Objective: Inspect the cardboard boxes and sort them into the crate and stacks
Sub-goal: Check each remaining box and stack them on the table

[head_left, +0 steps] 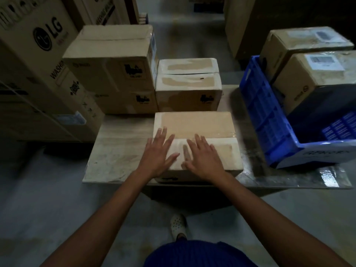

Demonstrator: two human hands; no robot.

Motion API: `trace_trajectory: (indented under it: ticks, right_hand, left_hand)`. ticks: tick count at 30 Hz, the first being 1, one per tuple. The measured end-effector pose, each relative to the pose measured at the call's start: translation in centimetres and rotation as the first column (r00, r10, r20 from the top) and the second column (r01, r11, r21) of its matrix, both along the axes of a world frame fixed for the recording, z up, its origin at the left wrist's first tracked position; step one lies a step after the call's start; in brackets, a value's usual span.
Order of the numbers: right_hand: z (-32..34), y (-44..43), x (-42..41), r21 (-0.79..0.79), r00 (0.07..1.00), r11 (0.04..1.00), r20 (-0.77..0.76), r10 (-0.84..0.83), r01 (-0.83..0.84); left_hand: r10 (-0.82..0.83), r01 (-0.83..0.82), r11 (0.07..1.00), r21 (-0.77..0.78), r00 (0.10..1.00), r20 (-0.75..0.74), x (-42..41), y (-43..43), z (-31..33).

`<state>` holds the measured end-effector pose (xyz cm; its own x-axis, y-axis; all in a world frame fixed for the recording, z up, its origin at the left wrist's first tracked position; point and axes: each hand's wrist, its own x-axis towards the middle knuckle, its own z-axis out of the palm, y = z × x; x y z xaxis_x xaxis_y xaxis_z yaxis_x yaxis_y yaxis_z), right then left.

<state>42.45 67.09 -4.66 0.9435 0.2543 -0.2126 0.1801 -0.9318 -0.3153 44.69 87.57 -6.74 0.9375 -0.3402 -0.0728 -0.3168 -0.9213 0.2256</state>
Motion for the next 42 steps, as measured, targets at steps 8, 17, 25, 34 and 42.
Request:
trace_trajectory:
  ticks: [8,17,25,34,42]
  right_hand:
    - [-1.7,1.9,0.1,-0.158,1.000,0.987,0.010,-0.003,0.004]
    - [-2.2,3.0,2.2,-0.218,0.996,0.971,-0.025,0.090,-0.093]
    - [0.7,3.3,6.4,-0.155,0.995,0.985,-0.069,0.073,-0.082]
    - [-1.1,3.3,9.5,-0.179,0.995,0.981,-0.079,0.060,-0.073]
    - [1.2,-1.2,11.5,-0.164,0.967,0.986,-0.243,-0.070,0.030]
  left_hand:
    - [-0.037,0.056,0.986,0.156,0.992,-0.120,0.5,0.1,-0.2]
    - [-0.110,0.132,0.987,0.087,0.969,-0.222,3.8,1.5,-0.2]
    - [-0.056,0.063,0.997,0.031,0.980,-0.193,6.8,1.8,0.8]
    - [-0.011,0.026,0.998,0.063,0.975,-0.220,9.1,1.8,0.0]
    - [-0.136,0.153,0.985,0.076,0.972,-0.190,10.2,-2.8,0.4]
